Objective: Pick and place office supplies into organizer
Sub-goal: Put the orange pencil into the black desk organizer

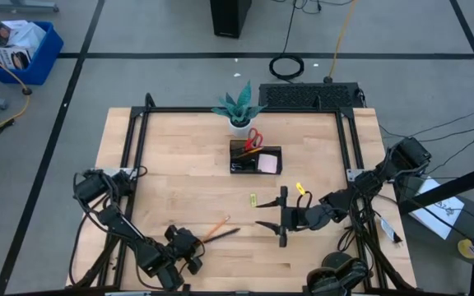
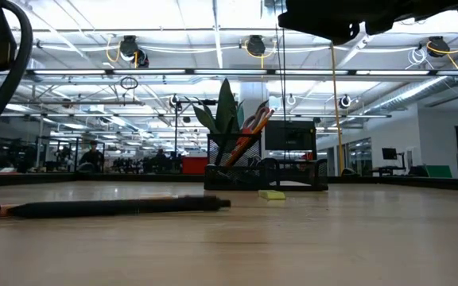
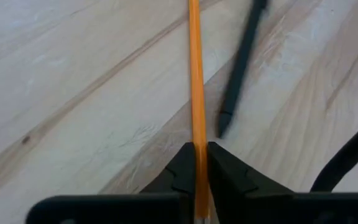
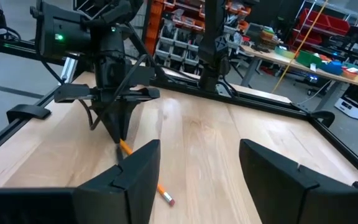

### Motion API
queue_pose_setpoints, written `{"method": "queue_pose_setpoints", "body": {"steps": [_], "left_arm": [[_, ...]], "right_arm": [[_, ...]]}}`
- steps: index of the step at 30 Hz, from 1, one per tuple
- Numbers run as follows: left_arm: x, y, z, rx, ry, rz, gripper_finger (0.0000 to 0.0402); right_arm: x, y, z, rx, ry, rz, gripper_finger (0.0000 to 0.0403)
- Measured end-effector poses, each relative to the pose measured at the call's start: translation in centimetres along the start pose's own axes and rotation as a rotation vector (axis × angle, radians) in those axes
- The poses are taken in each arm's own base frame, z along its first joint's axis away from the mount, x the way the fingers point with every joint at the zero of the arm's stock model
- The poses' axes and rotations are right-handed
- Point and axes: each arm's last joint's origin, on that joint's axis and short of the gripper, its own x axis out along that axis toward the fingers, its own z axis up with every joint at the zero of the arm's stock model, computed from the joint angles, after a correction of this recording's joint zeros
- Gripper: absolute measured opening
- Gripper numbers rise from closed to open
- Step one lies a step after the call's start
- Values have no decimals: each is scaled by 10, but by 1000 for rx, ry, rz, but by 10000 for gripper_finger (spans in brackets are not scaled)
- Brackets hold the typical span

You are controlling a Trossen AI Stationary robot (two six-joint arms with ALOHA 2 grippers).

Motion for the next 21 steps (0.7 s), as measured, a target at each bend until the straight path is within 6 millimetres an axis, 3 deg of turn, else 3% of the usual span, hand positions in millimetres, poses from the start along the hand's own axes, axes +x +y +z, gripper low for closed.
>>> {"method": "queue_pose_setpoints", "body": {"steps": [4, 12, 16, 21], "left_arm": [[1, 0, 1, -4, -24, -4, 9], [5, -2, 5, 2, -126, -20, 12], [8, -2, 11, -9, -167, -10, 6], [16, -2, 23, -35, -203, 12, 20]], "right_arm": [[0, 0, -1, -4, 6, 2, 210], [-1, -9, -17, 99, 42, -21, 210], [-1, -19, -35, 236, 70, -34, 210], [-3, -34, -57, 435, -2, 78, 210]]}}
